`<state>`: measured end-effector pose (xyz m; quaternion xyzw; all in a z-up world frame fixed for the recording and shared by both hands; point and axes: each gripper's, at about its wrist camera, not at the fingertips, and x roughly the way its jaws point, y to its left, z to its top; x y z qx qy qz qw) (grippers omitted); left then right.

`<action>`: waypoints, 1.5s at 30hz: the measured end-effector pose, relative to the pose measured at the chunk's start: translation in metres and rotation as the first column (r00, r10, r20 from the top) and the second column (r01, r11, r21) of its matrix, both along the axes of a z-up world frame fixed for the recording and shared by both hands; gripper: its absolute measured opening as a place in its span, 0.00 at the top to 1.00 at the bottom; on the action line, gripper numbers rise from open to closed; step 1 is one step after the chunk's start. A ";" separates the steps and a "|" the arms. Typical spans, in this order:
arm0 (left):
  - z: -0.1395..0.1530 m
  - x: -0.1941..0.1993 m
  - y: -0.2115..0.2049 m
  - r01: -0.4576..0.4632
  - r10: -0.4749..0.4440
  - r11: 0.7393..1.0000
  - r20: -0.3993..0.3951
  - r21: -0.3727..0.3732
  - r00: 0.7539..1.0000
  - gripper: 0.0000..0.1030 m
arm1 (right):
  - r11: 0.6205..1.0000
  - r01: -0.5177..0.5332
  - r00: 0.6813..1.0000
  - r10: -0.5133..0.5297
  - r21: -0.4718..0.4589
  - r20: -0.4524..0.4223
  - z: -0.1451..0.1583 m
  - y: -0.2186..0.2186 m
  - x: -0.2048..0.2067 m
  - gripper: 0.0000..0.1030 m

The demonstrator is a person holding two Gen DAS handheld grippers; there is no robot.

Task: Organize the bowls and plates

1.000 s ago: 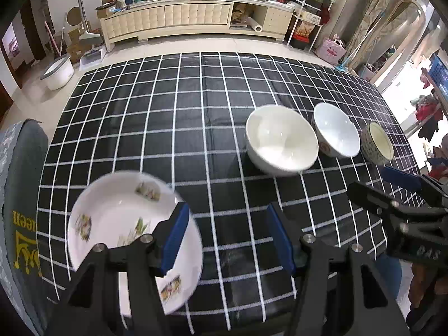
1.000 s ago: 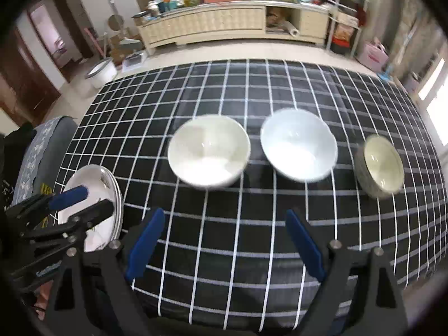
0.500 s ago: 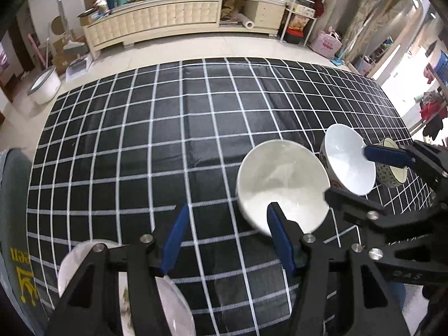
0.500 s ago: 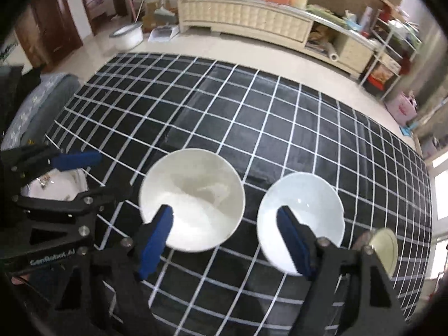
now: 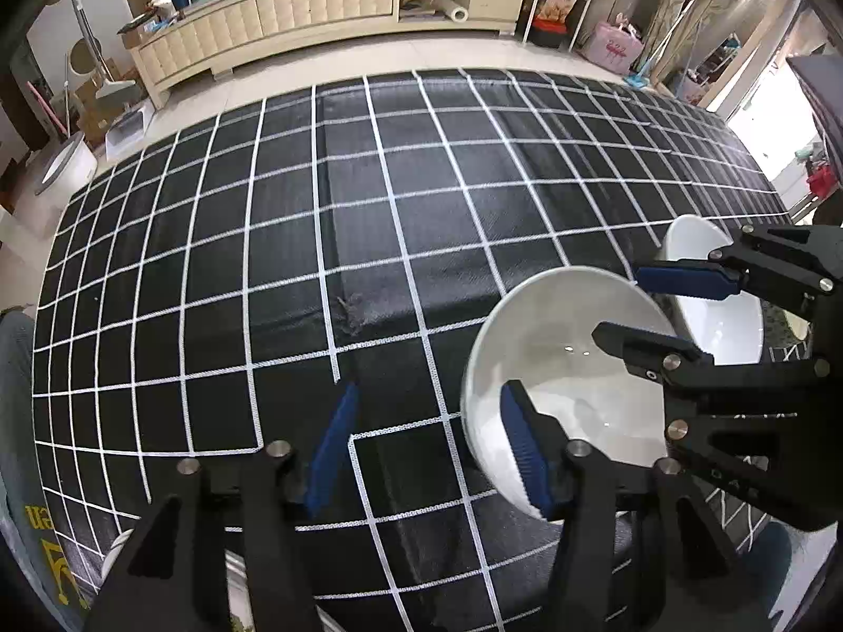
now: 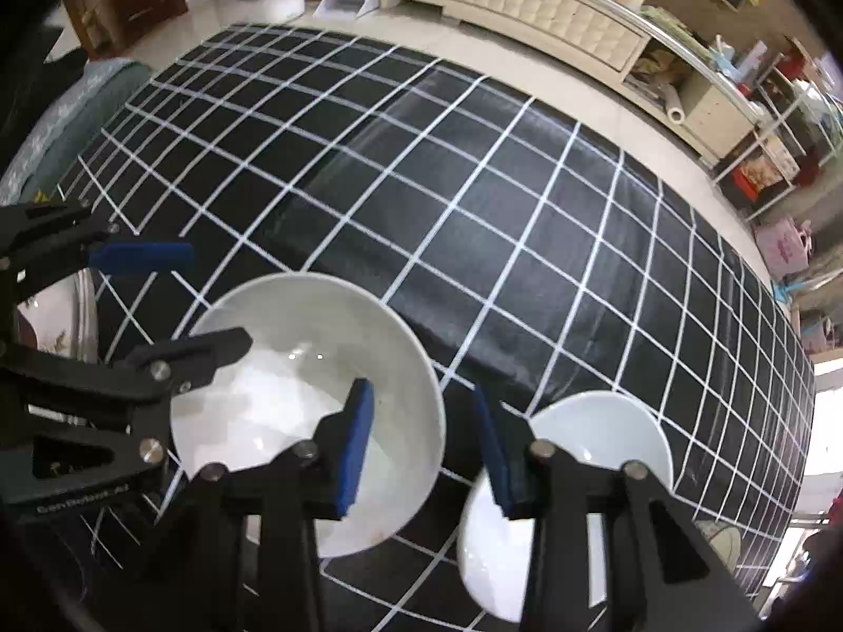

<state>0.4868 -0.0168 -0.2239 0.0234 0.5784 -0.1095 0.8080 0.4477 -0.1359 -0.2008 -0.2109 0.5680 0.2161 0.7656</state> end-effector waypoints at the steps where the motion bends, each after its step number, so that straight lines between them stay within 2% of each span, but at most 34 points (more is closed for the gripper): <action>1: -0.004 0.000 0.001 -0.005 0.005 1.000 -0.016 -0.002 1.000 0.60 | 1.000 0.004 1.000 -0.004 -0.008 -0.013 -0.003 0.000 0.000 0.63; 5: -0.015 0.000 0.003 -0.007 0.003 0.997 -0.057 -0.071 0.998 0.70 | 0.999 0.021 0.999 -0.023 -0.041 -0.034 -0.013 -0.001 -0.002 0.80; 10: -0.016 -0.004 -0.009 0.044 -0.047 0.997 -0.055 -0.056 0.997 0.86 | 0.998 0.013 0.999 -0.015 -0.054 -0.032 -0.018 0.001 -0.009 0.82; 14: -0.017 -0.009 -0.014 0.040 -0.041 0.998 -0.042 -0.038 0.998 0.87 | 0.998 0.030 0.999 -0.031 -0.049 -0.020 -0.016 0.000 -0.015 0.83; 19: -0.016 -0.019 -0.001 0.008 -0.014 0.994 -0.062 -0.107 0.998 0.90 | 0.998 0.058 0.998 -0.058 0.007 0.006 -0.003 -0.005 -0.019 0.89; 24: -0.011 -0.043 -0.009 0.033 -0.037 0.997 -0.069 -0.070 0.997 0.90 | 0.999 0.040 0.998 -0.039 -0.019 0.040 0.008 0.002 -0.032 0.90; 32: 0.020 -0.087 -0.008 0.027 -0.032 0.996 -0.051 -0.091 0.998 0.91 | 0.998 0.058 0.998 -0.059 0.018 0.031 0.027 -0.007 -0.063 0.90; 39: 0.031 -0.119 -0.015 0.035 -0.039 0.996 -0.046 -0.083 0.998 0.91 | 0.996 0.086 0.996 -0.087 0.037 0.026 0.039 -0.020 -0.094 0.90; 45: 0.026 -0.128 -0.027 0.043 -0.048 0.996 -0.051 -0.083 0.998 0.91 | 0.993 0.112 0.994 -0.112 0.045 0.003 0.033 -0.032 -0.118 0.91</action>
